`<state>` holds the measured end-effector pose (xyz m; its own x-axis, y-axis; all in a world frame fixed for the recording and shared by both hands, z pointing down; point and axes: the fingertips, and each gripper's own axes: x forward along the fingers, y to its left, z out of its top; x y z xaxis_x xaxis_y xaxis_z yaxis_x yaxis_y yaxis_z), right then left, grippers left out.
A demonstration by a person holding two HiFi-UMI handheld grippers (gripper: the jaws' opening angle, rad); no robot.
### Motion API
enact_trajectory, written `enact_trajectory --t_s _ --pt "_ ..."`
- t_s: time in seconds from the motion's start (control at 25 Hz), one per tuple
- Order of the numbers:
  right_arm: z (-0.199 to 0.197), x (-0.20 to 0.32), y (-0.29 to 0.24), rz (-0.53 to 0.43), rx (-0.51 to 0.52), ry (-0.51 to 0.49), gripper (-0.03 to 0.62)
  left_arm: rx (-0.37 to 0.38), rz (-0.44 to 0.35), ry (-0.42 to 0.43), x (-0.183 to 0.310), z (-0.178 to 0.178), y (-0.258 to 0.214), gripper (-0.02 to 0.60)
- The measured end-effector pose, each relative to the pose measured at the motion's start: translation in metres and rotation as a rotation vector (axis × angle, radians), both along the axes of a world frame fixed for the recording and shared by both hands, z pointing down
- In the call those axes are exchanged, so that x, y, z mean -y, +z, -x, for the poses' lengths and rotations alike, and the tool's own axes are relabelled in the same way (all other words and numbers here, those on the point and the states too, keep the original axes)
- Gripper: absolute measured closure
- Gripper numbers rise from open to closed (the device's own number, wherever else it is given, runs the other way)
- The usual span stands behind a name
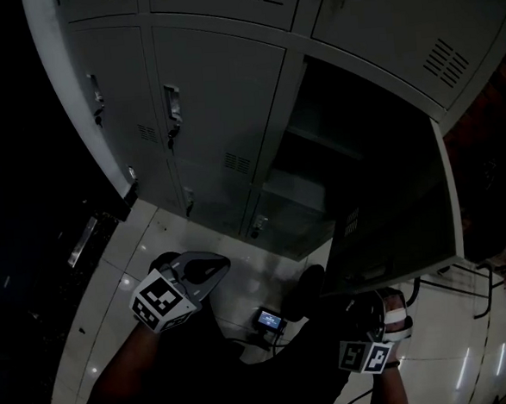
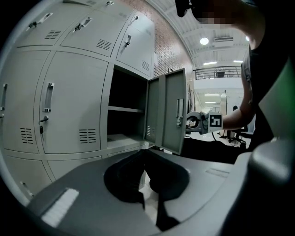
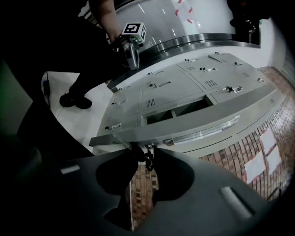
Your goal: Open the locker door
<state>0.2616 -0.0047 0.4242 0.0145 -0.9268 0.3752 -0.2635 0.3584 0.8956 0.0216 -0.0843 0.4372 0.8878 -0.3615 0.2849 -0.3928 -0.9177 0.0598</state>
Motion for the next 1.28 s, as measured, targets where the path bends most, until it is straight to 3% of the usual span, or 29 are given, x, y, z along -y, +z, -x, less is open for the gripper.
enact_trajectory --t_s 0.08,0.16,0.28,0.4,0.48,0.64,0.76,0.96,1.28 --pt "0.001 -0.01 0.001 0.016 0.039 0.008 0.476 0.006 0.002 0.002 0.0 -0.001 0.001 0.571" --pt "0.006 -0.023 -0.003 0.029 0.153 0.029 0.465 0.008 0.002 0.004 -0.001 -0.001 0.001 0.571" --pt "0.014 -0.039 -0.013 0.048 0.391 0.056 0.483 0.01 0.0 0.004 0.0 -0.002 0.0 0.571" --pt "0.033 -0.043 -0.028 0.052 0.664 0.011 0.578 0.012 -0.001 0.003 0.0 -0.002 0.001 0.571" --pt "0.047 -0.04 -0.034 0.066 0.86 -0.017 0.592 0.012 0.001 0.003 -0.001 -0.002 0.001 0.571" --pt "0.067 -0.029 -0.032 0.139 1.072 -0.038 0.592 0.011 -0.001 0.002 -0.001 -0.002 0.0 0.571" --pt "0.081 -0.017 -0.03 0.191 1.133 -0.053 0.592 0.01 0.0 0.001 -0.001 -0.001 0.0 0.571" --pt "0.105 -0.003 -0.034 0.227 1.145 -0.109 0.594 0.01 0.0 0.002 0.0 -0.002 0.0 0.571" --pt "0.104 0.004 -0.028 0.241 1.186 -0.092 0.594 0.01 0.002 0.003 0.0 -0.001 0.0 0.571"
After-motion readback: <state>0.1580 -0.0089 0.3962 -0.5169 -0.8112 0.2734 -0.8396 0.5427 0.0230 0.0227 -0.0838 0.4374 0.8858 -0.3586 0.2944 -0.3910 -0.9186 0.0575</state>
